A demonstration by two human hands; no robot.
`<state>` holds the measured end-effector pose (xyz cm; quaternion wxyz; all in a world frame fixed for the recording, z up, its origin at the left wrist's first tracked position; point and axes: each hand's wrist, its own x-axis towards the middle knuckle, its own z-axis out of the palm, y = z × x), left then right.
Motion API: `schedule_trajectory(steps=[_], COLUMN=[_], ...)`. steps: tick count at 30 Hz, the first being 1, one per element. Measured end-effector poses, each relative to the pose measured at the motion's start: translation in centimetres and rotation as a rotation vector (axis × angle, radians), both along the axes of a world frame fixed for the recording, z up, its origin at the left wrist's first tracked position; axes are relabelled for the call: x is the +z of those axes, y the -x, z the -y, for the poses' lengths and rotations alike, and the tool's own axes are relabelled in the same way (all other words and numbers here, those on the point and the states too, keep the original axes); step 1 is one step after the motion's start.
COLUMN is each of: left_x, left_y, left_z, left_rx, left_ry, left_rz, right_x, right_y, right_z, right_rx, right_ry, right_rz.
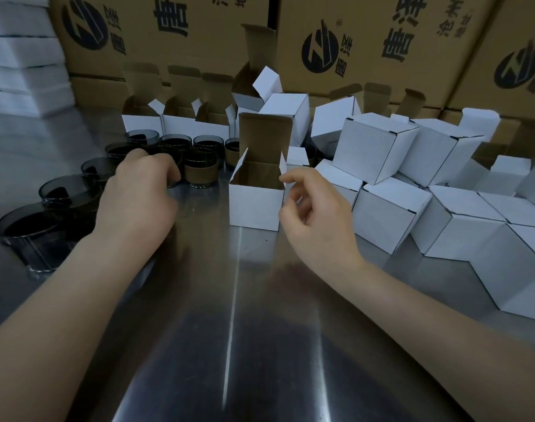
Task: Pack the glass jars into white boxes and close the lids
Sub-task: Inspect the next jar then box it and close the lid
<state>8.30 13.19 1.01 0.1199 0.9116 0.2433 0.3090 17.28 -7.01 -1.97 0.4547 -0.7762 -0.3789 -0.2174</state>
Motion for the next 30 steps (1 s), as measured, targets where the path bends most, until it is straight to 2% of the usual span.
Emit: schedule_trajectory(steps=[4, 8, 12, 15, 20, 23, 26, 30], left_x=[0.3, 0.8, 1.3, 1.4, 1.4, 1.1, 0.8, 0.2], left_y=[0.1, 0.1, 0.2, 0.3, 0.3, 0.1, -0.1, -0.3], left_z=[0.8, 2.0, 3.0, 3.4, 3.8, 4.4, 5.1, 5.8], left_rx=[-0.059, -0.162, -0.354, -0.499, -0.624, -0.712, -0.815, -0.909], left_ry=[0.003, -0.012, -0.078, -0.195, -0.306, -0.326, -0.332, -0.306], left_rz=[0.096, 0.223, 0.327, 0.339, 0.368, 0.347, 0.300, 0.279], right_x=[0.1, -0.2, -0.2, -0.1, 0.2, 0.4, 0.5, 0.6], right_y=[0.7, 1.0, 0.3, -0.1, -0.2, -0.4, -0.4, -0.7], right_z=[-0.2, -0.3, -0.3, -0.2, 0.0, 0.4, 0.5, 0.5], right_rx=[0.055, 0.116, 0.104, 0.153, 0.221, 0.381, 0.473, 0.473], right_ry=[0.014, -0.022, -0.028, -0.011, 0.004, -0.037, -0.048, -0.085], right_rz=[-0.044, -0.203, -0.342, -0.440, -0.525, -0.596, -0.578, -0.531])
